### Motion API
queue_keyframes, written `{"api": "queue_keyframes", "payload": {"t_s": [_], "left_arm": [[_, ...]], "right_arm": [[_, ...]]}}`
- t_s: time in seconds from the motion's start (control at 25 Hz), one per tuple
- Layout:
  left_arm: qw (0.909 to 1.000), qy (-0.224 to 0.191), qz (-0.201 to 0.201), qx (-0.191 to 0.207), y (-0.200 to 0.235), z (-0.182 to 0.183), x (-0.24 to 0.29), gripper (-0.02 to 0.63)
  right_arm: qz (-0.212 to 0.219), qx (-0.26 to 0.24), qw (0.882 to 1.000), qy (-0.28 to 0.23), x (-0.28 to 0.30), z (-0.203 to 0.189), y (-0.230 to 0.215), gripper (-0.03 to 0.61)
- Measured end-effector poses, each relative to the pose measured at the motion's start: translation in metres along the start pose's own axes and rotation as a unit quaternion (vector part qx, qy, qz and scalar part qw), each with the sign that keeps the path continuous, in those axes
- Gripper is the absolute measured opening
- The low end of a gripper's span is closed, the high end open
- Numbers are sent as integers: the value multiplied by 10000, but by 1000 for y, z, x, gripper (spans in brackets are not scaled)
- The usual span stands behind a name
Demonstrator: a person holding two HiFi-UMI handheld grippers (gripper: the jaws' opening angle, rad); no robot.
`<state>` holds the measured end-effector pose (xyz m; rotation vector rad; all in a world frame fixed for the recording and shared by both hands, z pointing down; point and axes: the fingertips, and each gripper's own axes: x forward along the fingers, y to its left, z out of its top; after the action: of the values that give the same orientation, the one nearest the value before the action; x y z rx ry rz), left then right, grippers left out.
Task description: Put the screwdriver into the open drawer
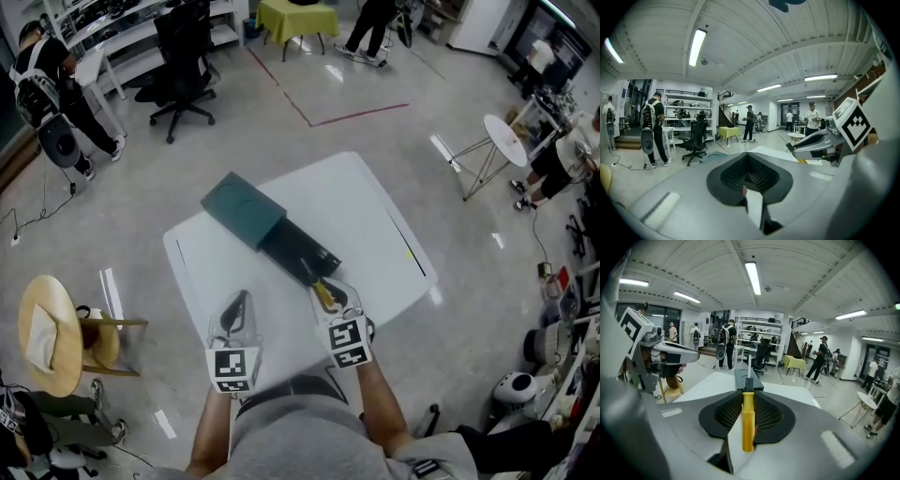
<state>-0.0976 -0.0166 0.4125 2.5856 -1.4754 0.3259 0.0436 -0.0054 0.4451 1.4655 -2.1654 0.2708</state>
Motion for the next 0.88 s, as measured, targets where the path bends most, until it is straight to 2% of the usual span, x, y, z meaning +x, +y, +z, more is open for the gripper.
{"api": "queue_keyframes", "payload": {"t_s": [0.44, 0.88], "left_arm": [[9997, 86, 216, -15, -15, -2, 32, 11], [9984, 205, 523, -43, -13, -14, 50, 11]], "right_arm": [[283, -73, 9995, -93, 21, 7, -31, 83], [631, -185, 9978, -30, 53, -3, -42, 83]]}}
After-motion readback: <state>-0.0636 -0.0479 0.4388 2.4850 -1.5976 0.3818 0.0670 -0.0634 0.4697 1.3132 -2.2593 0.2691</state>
